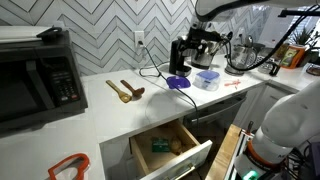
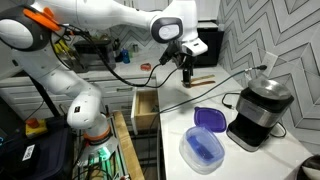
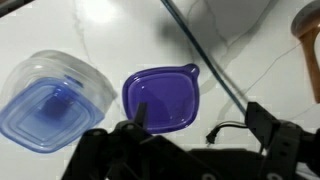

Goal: Put the spoons in the open drawer

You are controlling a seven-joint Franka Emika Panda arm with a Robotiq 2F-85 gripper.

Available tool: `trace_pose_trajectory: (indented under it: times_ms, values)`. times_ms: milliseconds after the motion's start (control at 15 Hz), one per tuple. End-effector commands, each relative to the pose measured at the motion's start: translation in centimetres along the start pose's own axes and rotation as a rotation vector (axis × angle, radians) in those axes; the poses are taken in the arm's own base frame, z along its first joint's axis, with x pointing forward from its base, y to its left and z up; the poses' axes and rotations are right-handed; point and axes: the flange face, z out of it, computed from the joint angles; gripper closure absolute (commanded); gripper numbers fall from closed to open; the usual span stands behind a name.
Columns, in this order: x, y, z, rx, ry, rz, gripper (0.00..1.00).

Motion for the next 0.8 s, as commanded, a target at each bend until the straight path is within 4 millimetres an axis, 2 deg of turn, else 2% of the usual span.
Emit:
trace_pose_trajectory:
  times_ms: [0,67,200,533,600,733]
  values:
    - [1.1,5.1,1.4,-0.047,0.022,0.192,0.0]
    - [1.3,3.1,0.5,-0.024,0.001,0.105,0.0]
    - [1.8,4.8,1.1,-0.036,0.002,0.161,0.0]
    - [1.4,4.5,1.5,-0.075,0.019,0.165,0.0]
    - [2.3,5.2,1.9,-0.1,0.02,0.21,0.0]
    - [4.4,8.5,2.5,-0.143,0.022,0.343,0.0]
